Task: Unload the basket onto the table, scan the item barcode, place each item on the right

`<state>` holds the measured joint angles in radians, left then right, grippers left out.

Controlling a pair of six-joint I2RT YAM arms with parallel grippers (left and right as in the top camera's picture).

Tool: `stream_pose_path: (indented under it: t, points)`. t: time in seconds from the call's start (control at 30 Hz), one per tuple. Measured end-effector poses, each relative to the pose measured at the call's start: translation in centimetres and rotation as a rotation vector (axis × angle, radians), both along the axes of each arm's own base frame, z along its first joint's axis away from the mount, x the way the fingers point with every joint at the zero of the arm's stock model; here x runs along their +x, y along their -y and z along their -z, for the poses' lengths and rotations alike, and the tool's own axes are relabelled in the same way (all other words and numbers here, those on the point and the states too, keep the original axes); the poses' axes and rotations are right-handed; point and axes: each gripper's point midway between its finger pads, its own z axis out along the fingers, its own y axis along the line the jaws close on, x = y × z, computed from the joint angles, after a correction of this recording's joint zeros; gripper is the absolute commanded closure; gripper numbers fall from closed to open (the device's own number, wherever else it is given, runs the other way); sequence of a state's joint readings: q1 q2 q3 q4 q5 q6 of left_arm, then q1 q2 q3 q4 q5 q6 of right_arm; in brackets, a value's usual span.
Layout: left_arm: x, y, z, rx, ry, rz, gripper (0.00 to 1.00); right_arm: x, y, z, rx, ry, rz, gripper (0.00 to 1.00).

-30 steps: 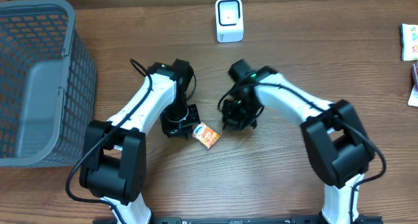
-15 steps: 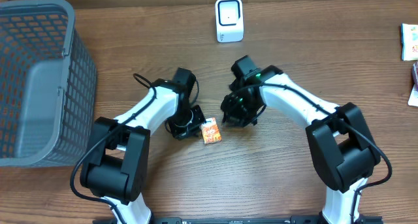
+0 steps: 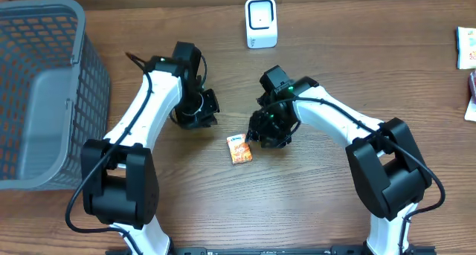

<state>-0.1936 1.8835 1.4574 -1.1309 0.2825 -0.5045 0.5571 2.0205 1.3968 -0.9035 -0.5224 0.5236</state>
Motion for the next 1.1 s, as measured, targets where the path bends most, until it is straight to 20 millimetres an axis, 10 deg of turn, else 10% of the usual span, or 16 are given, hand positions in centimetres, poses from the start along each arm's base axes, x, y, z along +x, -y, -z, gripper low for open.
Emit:
stream_pose_path:
  t: [0.13,0.37,0.63,1.1]
  points:
    - [0.5,-1.8,-0.1,0.084,0.015,-0.026,0.26,-2.0,0.1,0.5,-0.147,0.037,-0.095,0.5]
    - [1.2,-6.6,0.1,0.139,0.003,-0.159,0.0,-1.3,-2.7,-2.1,-0.305,0.297,-0.245,0.44]
    - [1.3,-9.7,0.1,0.152,-0.023,-0.303,0.0,-2.9,-5.8,-2.6,-0.393,0.498,-0.374,0.45]
    - [1.0,-10.4,0.1,0.153,-0.038,-0.331,0.0,-1.5,-4.8,0.5,-0.525,0.526,-0.342,0.59]
